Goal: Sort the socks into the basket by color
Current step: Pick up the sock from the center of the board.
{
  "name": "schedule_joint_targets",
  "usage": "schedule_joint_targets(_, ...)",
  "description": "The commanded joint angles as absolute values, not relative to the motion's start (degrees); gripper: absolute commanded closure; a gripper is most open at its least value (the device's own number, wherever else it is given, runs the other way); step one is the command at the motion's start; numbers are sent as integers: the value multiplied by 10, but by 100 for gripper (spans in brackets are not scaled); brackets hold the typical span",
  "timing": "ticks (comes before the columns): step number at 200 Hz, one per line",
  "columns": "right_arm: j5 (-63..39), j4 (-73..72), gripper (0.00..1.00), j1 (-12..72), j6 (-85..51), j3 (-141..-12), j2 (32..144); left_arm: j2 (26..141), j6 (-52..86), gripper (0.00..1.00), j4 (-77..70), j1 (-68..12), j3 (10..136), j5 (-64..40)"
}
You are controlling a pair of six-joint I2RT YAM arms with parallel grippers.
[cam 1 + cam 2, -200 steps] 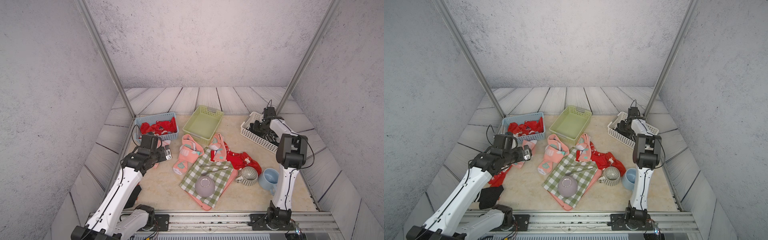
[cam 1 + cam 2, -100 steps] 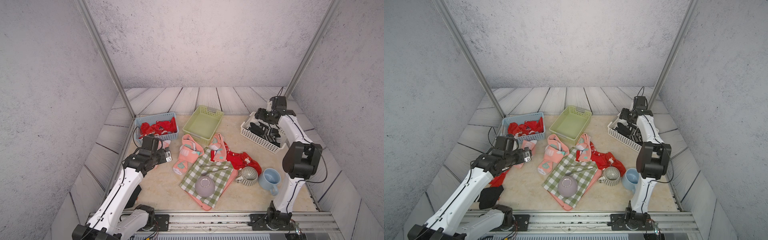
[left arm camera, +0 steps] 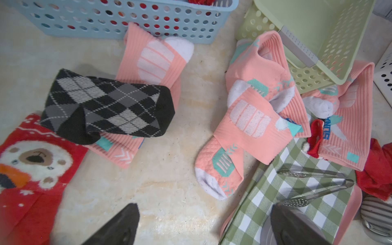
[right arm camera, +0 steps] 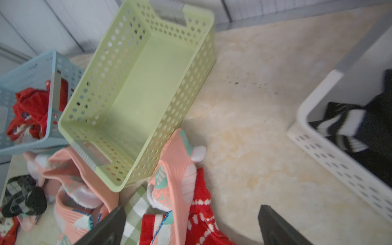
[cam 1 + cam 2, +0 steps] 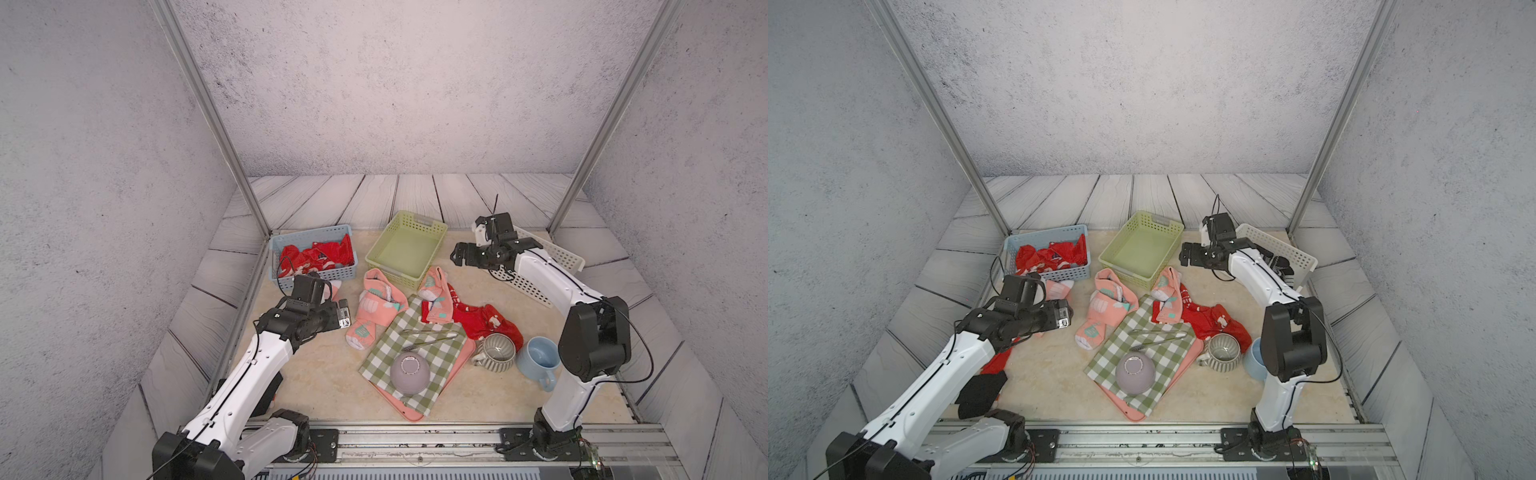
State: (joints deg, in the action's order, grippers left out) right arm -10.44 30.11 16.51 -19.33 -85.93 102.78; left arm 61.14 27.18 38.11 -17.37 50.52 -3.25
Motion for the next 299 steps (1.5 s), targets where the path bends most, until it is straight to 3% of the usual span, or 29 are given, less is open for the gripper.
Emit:
schedule_joint_targets(1,-89,312,10,183,-189,-833,1007,613,270,2,355,-182,495,-44)
schedule_joint_targets(53,-53,304,28,235,-179,-821,1061,625,276,3,335,-190,508,-57)
schedule_joint_targets(105,-4,282,30,257,-161,-854,1135,629,278,3,324,-191,505,-70)
schedule_joint_targets(195,40,214,45,265,-141,-869,1177,628,281,3,320,-191,501,-76)
schedule_joint_targets(252,37,196,93,266,-141,-838,1167,621,284,3,317,-191,497,-75)
schedule_joint_targets(271,39,198,100,266,-141,-827,1147,618,285,3,317,-191,497,-75)
schedule_joint_targets(299,37,211,100,268,-146,-817,1099,610,285,3,320,-192,501,-75)
